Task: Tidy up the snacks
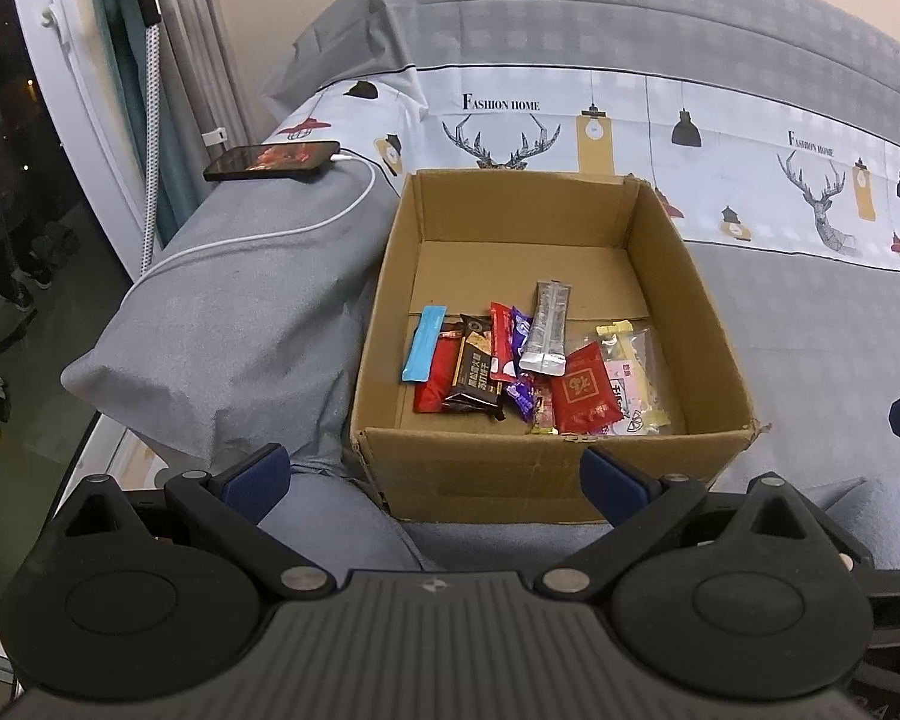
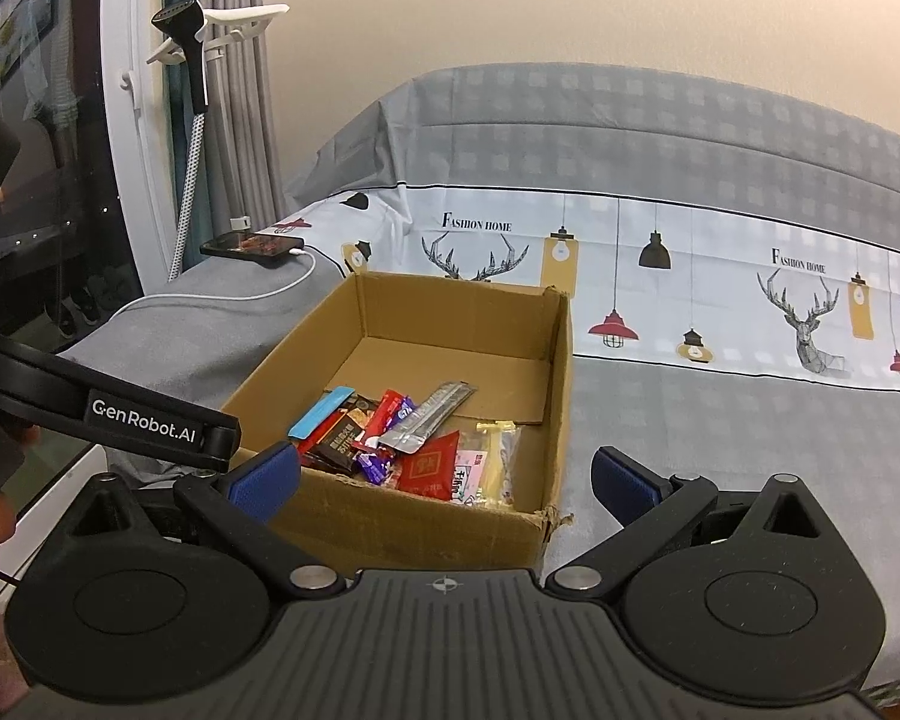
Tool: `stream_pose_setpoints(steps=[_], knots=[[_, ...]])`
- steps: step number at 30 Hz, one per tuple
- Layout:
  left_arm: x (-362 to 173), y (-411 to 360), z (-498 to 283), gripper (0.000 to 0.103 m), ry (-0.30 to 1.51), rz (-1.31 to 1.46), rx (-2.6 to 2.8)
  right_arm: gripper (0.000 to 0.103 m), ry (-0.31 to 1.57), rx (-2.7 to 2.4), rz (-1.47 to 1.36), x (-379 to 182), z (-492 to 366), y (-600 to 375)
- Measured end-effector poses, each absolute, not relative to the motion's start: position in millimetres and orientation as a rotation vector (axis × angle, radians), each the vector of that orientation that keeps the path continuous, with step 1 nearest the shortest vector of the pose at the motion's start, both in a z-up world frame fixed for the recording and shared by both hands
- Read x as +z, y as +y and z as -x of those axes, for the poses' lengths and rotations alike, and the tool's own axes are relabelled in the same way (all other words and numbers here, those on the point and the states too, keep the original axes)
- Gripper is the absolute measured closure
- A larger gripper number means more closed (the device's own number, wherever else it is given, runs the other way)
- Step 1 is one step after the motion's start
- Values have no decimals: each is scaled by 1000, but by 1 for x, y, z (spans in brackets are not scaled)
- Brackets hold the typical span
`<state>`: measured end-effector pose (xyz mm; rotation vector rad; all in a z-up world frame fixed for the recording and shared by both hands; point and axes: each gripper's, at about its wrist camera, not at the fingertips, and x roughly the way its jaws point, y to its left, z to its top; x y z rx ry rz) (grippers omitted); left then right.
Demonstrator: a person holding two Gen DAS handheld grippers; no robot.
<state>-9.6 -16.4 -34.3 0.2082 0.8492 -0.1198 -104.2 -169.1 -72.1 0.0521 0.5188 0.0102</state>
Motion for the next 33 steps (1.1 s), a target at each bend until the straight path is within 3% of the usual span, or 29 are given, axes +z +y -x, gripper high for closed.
stream_pose_setpoints(steps=[33], knots=[[-40,-16,1,0,866,-220,-135,0,529,10,-55,-74,102,-169]])
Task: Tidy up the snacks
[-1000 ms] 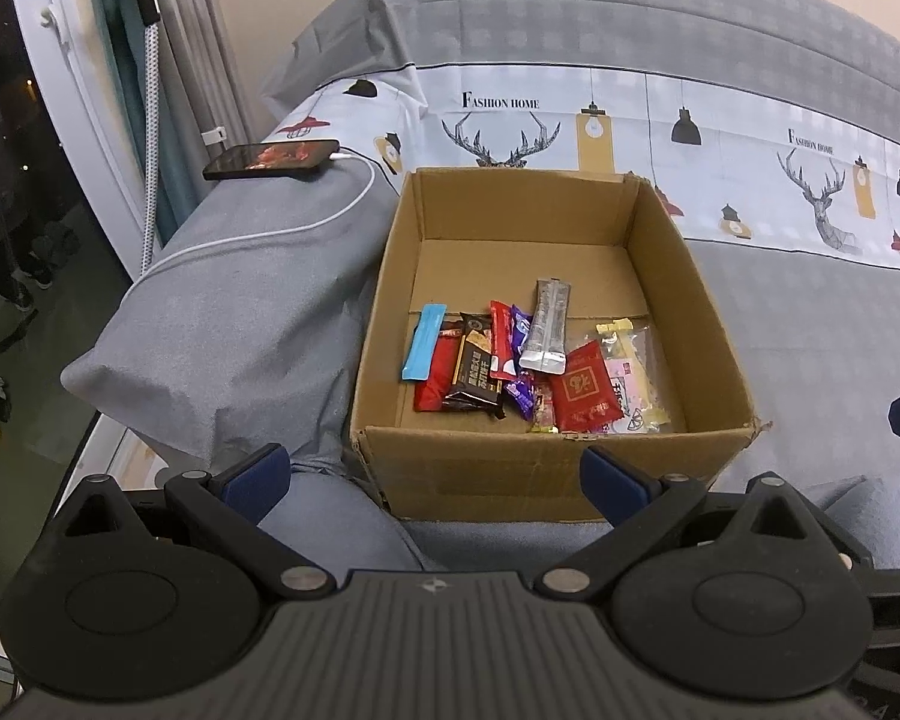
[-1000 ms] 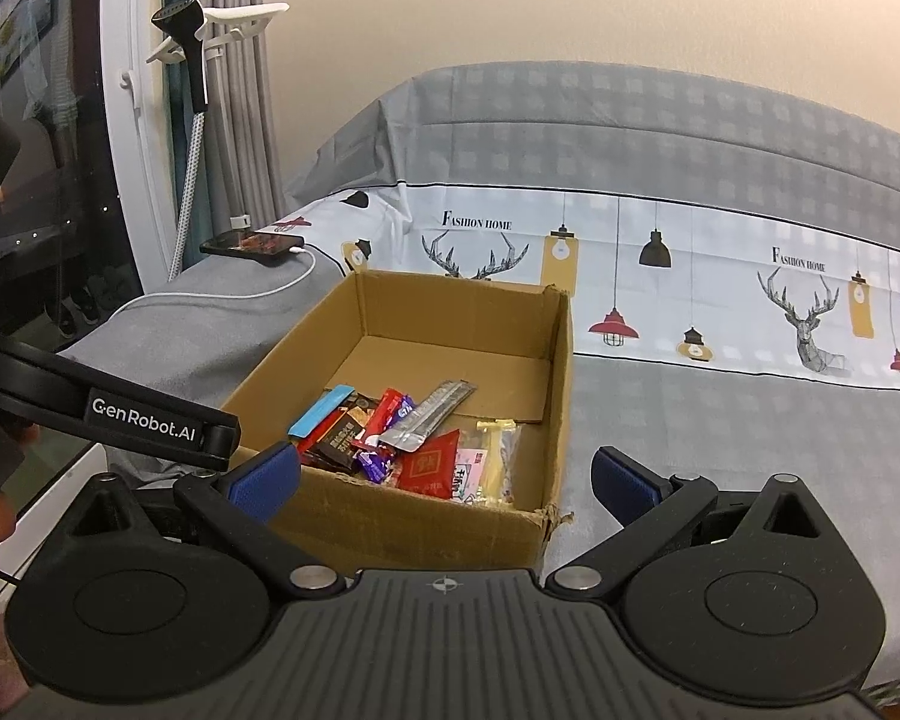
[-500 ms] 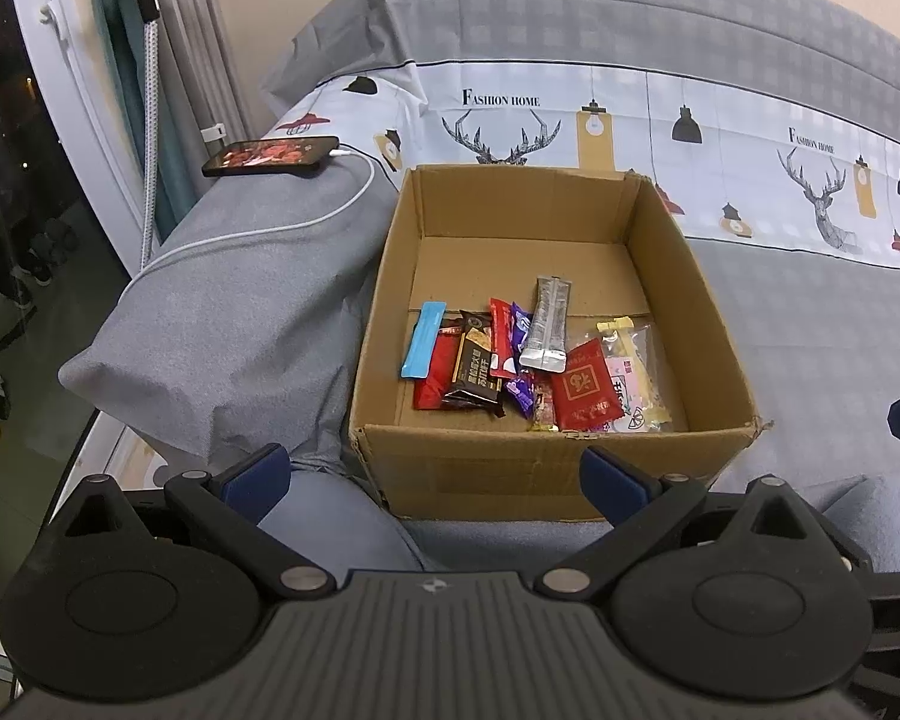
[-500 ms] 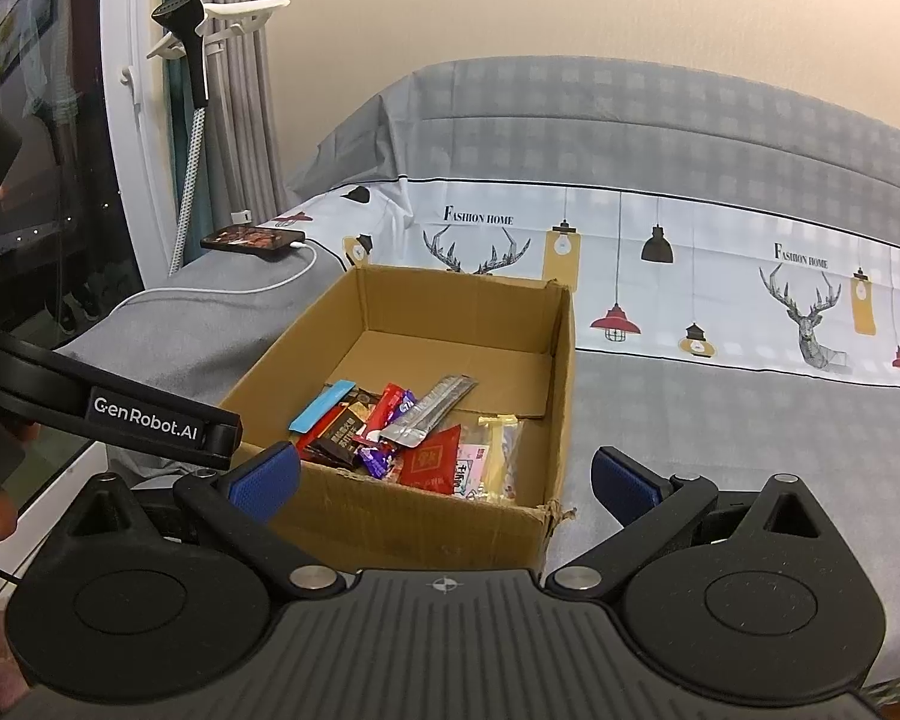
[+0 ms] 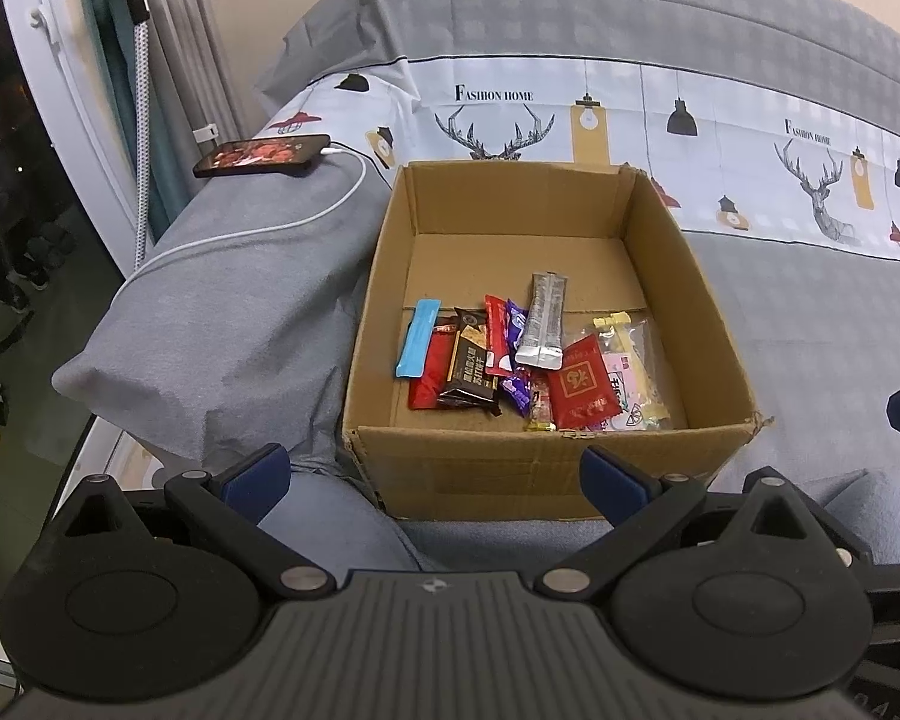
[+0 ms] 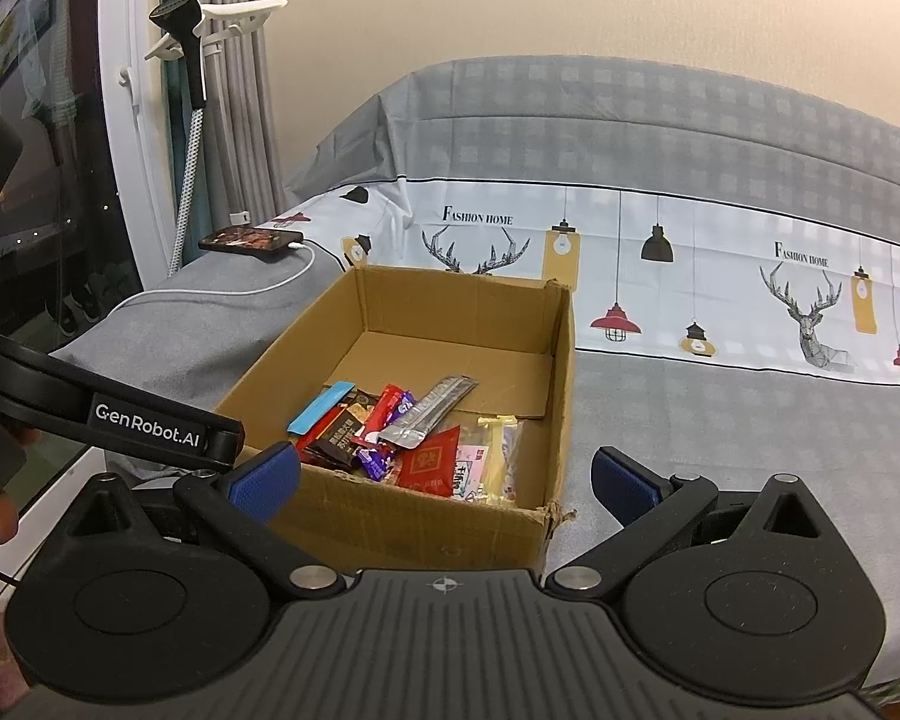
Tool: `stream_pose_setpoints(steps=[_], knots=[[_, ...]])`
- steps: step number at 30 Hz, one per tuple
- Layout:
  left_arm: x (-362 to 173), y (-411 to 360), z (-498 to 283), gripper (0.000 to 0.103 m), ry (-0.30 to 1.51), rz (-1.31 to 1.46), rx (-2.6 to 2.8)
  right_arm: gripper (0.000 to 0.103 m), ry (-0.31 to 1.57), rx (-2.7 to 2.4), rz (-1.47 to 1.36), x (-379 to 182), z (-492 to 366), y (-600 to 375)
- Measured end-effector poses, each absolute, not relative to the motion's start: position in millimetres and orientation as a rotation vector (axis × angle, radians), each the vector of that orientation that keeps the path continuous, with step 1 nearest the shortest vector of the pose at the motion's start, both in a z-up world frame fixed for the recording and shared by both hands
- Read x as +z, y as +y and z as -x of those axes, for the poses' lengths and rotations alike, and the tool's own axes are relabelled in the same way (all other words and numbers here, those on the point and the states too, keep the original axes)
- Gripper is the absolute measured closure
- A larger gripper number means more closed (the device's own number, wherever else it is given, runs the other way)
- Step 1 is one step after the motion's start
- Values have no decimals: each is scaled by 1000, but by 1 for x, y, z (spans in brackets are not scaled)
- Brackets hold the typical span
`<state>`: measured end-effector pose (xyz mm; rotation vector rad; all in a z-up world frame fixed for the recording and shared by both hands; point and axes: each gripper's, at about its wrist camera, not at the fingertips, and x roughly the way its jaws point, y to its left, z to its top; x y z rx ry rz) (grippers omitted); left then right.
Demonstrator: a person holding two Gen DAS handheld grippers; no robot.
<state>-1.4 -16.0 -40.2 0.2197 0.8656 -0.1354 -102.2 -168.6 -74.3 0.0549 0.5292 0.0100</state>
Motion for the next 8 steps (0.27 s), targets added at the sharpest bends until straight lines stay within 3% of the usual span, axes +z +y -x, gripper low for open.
stream_pose_setpoints(steps=[8], knots=[[-40,-15,-1,0,843,-210,-127,0,540,7,-62,-78,97,-168]])
